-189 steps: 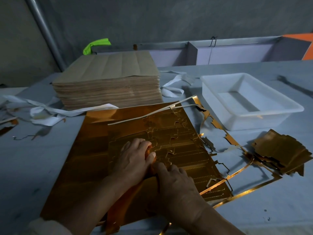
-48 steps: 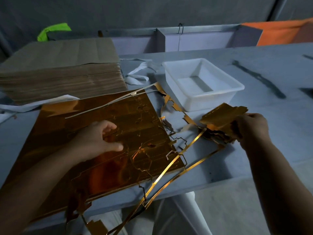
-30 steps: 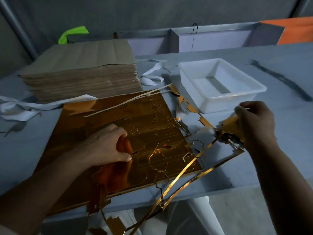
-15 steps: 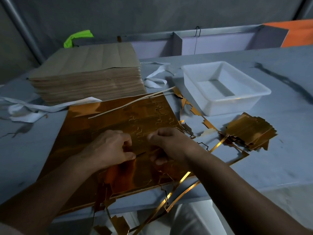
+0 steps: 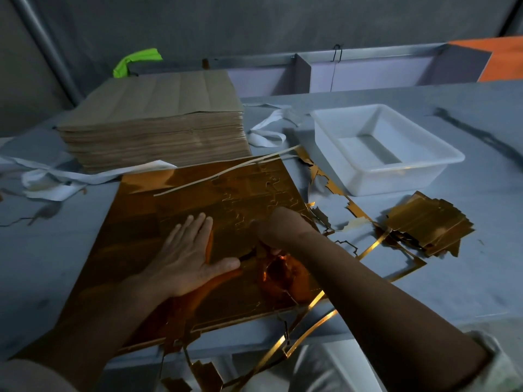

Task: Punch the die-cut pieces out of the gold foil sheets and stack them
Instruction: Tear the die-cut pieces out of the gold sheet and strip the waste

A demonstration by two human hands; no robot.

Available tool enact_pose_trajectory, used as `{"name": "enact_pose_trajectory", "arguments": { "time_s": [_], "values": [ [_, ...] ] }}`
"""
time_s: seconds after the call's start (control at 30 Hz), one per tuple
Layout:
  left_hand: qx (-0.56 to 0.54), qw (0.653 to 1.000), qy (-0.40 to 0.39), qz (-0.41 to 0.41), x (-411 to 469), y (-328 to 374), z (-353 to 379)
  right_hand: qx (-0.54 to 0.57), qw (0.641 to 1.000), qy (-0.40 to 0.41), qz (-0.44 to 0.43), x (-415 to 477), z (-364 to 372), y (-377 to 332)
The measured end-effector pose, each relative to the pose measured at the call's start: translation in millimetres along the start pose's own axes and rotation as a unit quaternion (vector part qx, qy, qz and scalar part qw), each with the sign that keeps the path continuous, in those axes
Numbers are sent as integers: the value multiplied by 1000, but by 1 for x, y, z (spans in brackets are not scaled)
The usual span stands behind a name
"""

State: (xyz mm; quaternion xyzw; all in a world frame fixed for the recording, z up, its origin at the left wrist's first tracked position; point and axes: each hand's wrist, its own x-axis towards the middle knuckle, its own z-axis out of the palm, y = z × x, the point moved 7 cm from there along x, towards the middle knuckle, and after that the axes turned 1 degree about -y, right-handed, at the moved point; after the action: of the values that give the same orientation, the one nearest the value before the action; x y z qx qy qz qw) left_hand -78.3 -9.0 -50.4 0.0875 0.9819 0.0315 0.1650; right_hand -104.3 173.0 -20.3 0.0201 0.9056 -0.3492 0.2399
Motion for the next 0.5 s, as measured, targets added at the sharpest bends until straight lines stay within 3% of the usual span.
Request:
{"name": "enact_pose_trajectory", "arguments": {
  "time_s": [0.27,0.43,0.5],
  "values": [
    [-1,1000,13,-1,1,0,2,-89,996,-10,1,12,13,-17],
    [-34,999,18,10,1,1,0,92,992,-76,38,5,21,-17],
    [-50,999,12,13,2,3,-1,116,988,-91,48,5,26,-13]
  ]
}}
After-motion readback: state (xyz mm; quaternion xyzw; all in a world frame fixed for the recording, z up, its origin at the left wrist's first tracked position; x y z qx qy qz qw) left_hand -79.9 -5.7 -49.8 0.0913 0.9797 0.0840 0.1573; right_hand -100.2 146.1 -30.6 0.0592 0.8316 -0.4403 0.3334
